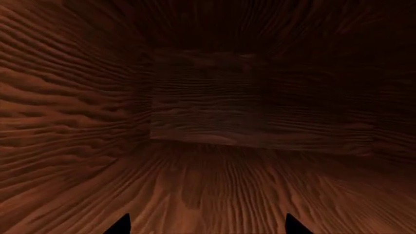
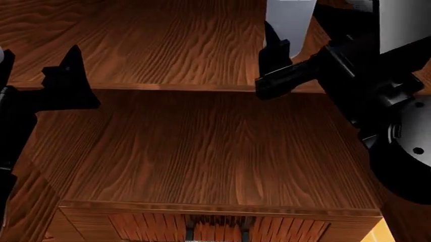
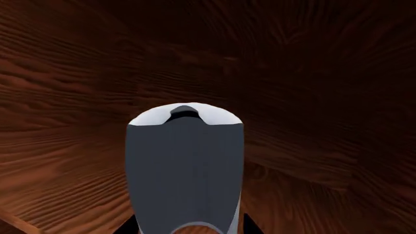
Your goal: Pick the soap dispenser from the counter and place it in the cabinet.
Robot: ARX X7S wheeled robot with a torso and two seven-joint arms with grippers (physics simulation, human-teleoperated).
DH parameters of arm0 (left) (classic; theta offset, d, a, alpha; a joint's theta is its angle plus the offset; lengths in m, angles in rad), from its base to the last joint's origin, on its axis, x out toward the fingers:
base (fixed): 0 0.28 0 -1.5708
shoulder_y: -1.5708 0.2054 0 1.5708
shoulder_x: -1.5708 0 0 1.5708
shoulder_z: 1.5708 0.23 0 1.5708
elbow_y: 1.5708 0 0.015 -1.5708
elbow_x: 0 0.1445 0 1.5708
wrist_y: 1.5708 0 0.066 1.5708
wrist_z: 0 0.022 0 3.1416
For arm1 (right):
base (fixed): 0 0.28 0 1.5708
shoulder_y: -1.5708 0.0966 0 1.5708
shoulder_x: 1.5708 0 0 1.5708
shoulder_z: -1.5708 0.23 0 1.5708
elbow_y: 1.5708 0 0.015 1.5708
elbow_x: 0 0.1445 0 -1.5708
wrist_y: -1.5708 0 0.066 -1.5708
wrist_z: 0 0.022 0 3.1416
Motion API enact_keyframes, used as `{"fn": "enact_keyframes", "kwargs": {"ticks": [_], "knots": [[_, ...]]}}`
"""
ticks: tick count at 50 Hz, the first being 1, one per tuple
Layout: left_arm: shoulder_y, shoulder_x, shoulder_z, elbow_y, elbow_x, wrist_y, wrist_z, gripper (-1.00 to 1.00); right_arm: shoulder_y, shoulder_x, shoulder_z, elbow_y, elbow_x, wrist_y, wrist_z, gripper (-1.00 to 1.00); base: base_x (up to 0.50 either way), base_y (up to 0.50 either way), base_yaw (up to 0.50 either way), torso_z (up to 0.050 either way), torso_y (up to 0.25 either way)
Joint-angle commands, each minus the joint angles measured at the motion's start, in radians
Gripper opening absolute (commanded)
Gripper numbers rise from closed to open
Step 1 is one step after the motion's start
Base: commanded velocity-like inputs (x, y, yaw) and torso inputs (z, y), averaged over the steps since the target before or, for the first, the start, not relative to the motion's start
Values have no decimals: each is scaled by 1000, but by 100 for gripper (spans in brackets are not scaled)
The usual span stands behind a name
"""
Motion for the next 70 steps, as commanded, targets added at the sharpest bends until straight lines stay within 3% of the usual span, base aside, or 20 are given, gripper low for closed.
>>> {"fn": "enact_keyframes", "kwargs": {"ticks": [1,20,32,44,70], "knots": [[-6,-7,2,-2,-7,-3,-3,100,139,-68,-16,216,100,71,13,-100,0,0,0,0,0],[-34,-4,22,-2,-19,-14,-16,100,187,-270,-243,785,-277,1,-364,-100,0,0,0,0,0],[-51,-4,33,0,-32,-22,-32,100,191,-336,-297,1002,-390,-97,-496,-100,0,0,0,0,0],[-51,-1,43,-8,-19,-24,-27,100,247,-469,-339,1360,-495,-225,-671,-100,0,0,0,0,0],[-53,-7,45,-6,-21,-23,-30,100,200,-447,-326,1354,-489,-255,-674,-100,0,0,0,0,0]]}}
